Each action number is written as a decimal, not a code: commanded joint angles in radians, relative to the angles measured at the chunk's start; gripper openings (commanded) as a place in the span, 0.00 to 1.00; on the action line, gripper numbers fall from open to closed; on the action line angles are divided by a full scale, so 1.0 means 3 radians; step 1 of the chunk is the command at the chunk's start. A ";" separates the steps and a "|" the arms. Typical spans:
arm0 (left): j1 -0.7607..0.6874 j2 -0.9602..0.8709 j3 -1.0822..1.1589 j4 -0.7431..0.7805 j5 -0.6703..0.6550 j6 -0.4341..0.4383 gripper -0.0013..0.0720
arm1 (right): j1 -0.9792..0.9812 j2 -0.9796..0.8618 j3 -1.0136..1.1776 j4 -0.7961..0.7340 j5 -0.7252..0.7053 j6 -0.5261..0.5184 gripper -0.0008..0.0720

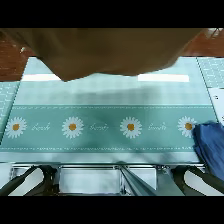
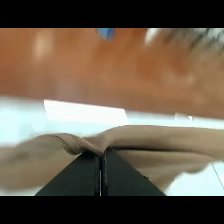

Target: Fold the shirts.

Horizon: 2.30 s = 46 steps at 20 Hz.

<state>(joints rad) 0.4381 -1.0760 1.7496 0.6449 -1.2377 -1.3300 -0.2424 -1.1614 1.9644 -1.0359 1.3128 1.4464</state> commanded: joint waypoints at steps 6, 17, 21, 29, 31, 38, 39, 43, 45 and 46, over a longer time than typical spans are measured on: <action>0.0001 0.1022 0.0721 0.0858 -0.0106 -0.0247 0.04 | 0.0005 0.1027 0.0355 -0.0645 0.0397 0.0081 0.04; -0.1752 0.1428 0.0357 0.3413 -0.0816 -0.1033 0.04 | 0.0005 0.1506 -0.0660 -0.0607 0.0776 0.0202 0.04; -0.1752 0.1236 -0.0753 0.3382 -0.0534 -0.1256 0.04 | 0.0005 0.1292 -0.1431 -0.0275 0.0460 0.0020 0.04; -0.1498 -0.0273 -0.1621 0.2782 0.1160 -0.1691 0.04 | 0.0008 -0.0383 -0.1839 0.0148 -0.0463 -0.0443 0.04; -0.1383 -0.0843 -0.1329 0.2623 0.1373 -0.1681 0.04 | 0.0008 -0.0875 -0.1729 0.0295 -0.0781 -0.0482 0.04; -0.1292 -0.2243 -0.0144 0.2327 0.1002 -0.1678 0.04 | 0.0009 -0.2275 -0.0636 0.0585 -0.0923 -0.0329 0.04; -0.1292 -0.2299 -0.0117 0.2255 0.0963 -0.1678 0.04 | 0.0008 -0.2365 -0.0551 0.0584 -0.0893 -0.0298 0.04; -0.1305 -0.2280 -0.0118 0.2033 0.0454 -0.1176 0.04 | 0.0008 -0.2453 -0.0495 0.0562 -0.0540 -0.0362 0.04; -0.1269 -0.2241 -0.0149 0.2267 0.0009 -0.1087 0.04 | -0.0036 -0.2452 -0.0479 0.0542 -0.0184 -0.0431 0.04; -0.1244 -0.2200 -0.0225 0.2262 -0.0128 -0.0963 0.04 | -0.0048 -0.2453 -0.0491 0.0464 -0.0003 -0.0458 0.04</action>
<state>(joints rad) 0.0547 -1.7409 1.6955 1.3067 -1.1099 -1.7123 -0.2478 -1.8805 1.8053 -0.8749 1.1679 1.3315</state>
